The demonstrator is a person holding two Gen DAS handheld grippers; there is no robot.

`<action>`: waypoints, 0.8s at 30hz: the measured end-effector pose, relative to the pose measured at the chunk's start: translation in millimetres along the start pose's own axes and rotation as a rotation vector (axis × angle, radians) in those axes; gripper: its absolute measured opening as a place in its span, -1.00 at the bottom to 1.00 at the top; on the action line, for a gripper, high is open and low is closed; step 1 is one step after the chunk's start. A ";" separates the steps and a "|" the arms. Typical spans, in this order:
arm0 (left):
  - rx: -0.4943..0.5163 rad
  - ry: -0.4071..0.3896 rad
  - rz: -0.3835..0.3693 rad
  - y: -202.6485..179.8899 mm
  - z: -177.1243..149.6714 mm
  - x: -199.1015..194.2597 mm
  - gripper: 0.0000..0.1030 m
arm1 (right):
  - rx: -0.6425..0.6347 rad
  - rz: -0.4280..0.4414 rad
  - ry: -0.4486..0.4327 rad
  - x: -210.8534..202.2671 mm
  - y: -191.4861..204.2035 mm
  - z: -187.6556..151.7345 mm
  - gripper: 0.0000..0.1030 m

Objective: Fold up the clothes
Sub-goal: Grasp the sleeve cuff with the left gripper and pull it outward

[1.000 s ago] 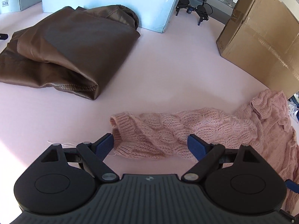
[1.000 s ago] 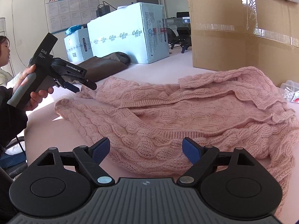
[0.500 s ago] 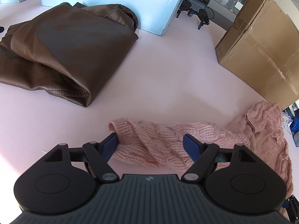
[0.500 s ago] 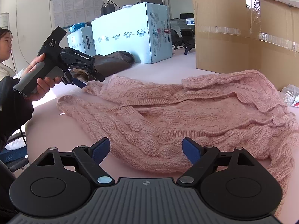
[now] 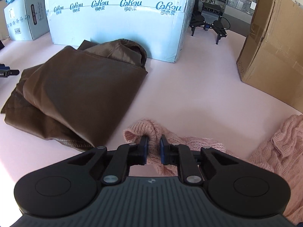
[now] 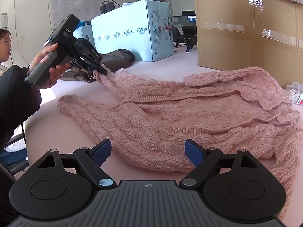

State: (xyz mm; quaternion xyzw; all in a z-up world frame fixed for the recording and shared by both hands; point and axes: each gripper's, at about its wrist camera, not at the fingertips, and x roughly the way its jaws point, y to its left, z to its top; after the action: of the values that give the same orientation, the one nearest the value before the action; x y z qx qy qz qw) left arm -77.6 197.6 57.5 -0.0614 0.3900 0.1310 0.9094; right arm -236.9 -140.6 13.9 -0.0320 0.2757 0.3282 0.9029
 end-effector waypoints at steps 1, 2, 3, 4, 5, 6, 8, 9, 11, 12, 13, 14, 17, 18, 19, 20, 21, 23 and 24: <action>0.014 -0.018 0.037 -4.6 4.9 3.1 -0.78 | 0.006 -0.001 -0.001 -0.2 -1.1 -0.5 0.63; 0.023 -0.029 0.073 -6.9 9.4 6.6 -0.78 | 0.014 -0.003 -0.002 -0.5 -2.4 -0.8 0.63; 0.026 -0.035 0.107 -6.9 13.4 10.6 -0.78 | 0.023 -0.006 -0.004 -0.9 -4.0 -0.9 0.63; 0.030 -0.042 0.141 -6.9 17.4 14.5 -0.78 | 0.032 -0.010 -0.004 -1.0 -5.6 -1.0 0.63; 0.033 -0.048 0.175 -7.0 21.4 18.4 -0.78 | 0.041 -0.014 -0.005 -1.2 -7.1 -1.0 0.63; 0.037 -0.055 0.204 -6.9 24.2 21.4 -0.78 | 0.048 -0.019 -0.004 -1.2 -8.6 -1.1 0.63; 0.072 -0.089 0.299 -5.5 27.9 27.1 -0.77 | 0.058 -0.024 -0.004 -1.3 -10.2 -1.3 0.63; 0.097 -0.094 0.334 -4.2 28.8 30.3 -0.74 | 0.062 -0.026 -0.003 -1.4 -10.9 -1.5 0.63; 0.136 -0.084 0.371 0.7 29.3 36.5 -0.53 | 0.061 -0.026 -0.005 -3.0 -10.7 -2.2 0.63; 0.148 -0.073 0.380 5.3 28.7 39.4 -0.37 | 0.061 -0.026 -0.006 -3.8 -10.5 -2.6 0.63; 0.156 -0.074 0.387 9.4 27.6 40.2 0.05 | 0.060 -0.026 -0.007 -4.7 -10.3 -3.0 0.63; 0.161 -0.087 0.392 13.0 26.0 39.2 0.39 | 0.060 -0.026 -0.008 -5.2 -10.3 -3.3 0.63; 0.134 -0.158 0.390 33.8 17.2 21.1 0.54 | 0.069 -0.030 -0.010 -6.6 -11.6 -4.1 0.63; 0.123 -0.184 0.388 41.3 14.0 14.1 0.55 | 0.076 -0.032 -0.015 -7.6 -12.7 -3.8 0.63; 0.115 -0.195 0.372 48.5 9.7 6.1 0.56 | 0.082 -0.035 -0.021 -8.8 -13.9 -3.4 0.63; 0.110 -0.191 0.341 55.4 4.2 -2.9 0.56 | 0.089 -0.038 -0.026 -10.0 -15.1 -3.0 0.63; 0.105 -0.187 0.310 62.2 -1.2 -11.9 0.57 | 0.105 -0.041 -0.057 -13.2 -18.6 -1.5 0.63; 0.094 -0.179 0.249 76.0 -12.1 -29.8 0.59 | 0.127 -0.038 -0.129 -23.9 -22.4 -1.4 0.63; 0.101 -0.140 0.187 84.3 -22.0 -37.1 0.59 | 0.134 -0.040 -0.167 -29.5 -23.6 -1.7 0.63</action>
State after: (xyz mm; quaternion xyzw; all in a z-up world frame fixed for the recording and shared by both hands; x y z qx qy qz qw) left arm -141.5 266.5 68.5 0.0306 0.3356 0.1994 0.9201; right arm -242.0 -176.5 24.8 0.0505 0.2201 0.2923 0.9293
